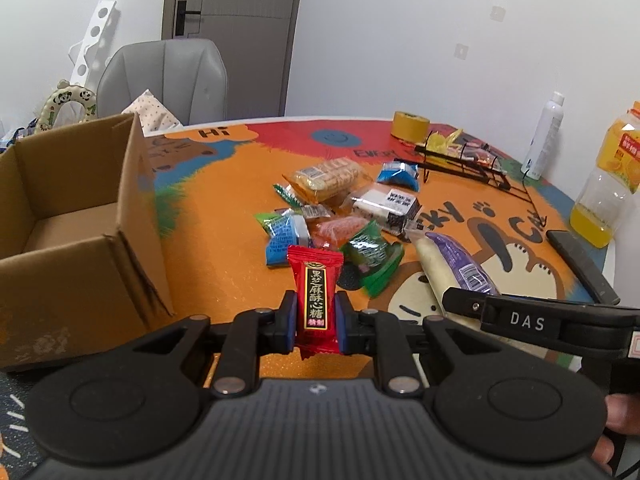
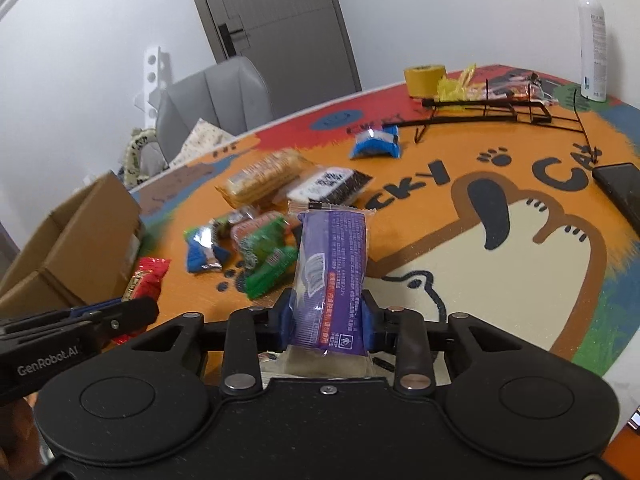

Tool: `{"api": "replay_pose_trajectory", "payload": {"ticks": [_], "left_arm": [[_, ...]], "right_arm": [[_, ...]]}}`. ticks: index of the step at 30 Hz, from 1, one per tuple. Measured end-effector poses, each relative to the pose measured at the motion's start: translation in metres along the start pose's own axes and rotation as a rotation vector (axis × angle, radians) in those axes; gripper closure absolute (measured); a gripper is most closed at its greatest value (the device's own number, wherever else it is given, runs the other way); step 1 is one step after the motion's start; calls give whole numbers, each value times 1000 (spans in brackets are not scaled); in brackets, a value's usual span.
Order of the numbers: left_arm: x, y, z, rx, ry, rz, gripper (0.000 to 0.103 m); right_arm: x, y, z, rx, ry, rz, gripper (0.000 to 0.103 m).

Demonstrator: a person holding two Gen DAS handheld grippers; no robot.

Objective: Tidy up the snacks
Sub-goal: 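Carry the red candy bar and purple bar over the box with both tools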

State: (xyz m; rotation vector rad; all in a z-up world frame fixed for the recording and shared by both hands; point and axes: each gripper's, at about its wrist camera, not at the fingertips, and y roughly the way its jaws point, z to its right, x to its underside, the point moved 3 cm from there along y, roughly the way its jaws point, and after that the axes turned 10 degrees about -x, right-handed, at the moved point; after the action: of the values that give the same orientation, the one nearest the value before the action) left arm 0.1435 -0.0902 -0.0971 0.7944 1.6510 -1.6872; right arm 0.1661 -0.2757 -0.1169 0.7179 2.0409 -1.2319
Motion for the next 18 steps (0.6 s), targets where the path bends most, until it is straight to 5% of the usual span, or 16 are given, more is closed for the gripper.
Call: {"api": "replay_pose_trajectory", "payload": {"ticks": [18], "left_arm": [[-22, -48, -32, -29, -50, 106, 85]], "right_arm": [[-24, -17, -53, -103, -48, 58, 73]]}}
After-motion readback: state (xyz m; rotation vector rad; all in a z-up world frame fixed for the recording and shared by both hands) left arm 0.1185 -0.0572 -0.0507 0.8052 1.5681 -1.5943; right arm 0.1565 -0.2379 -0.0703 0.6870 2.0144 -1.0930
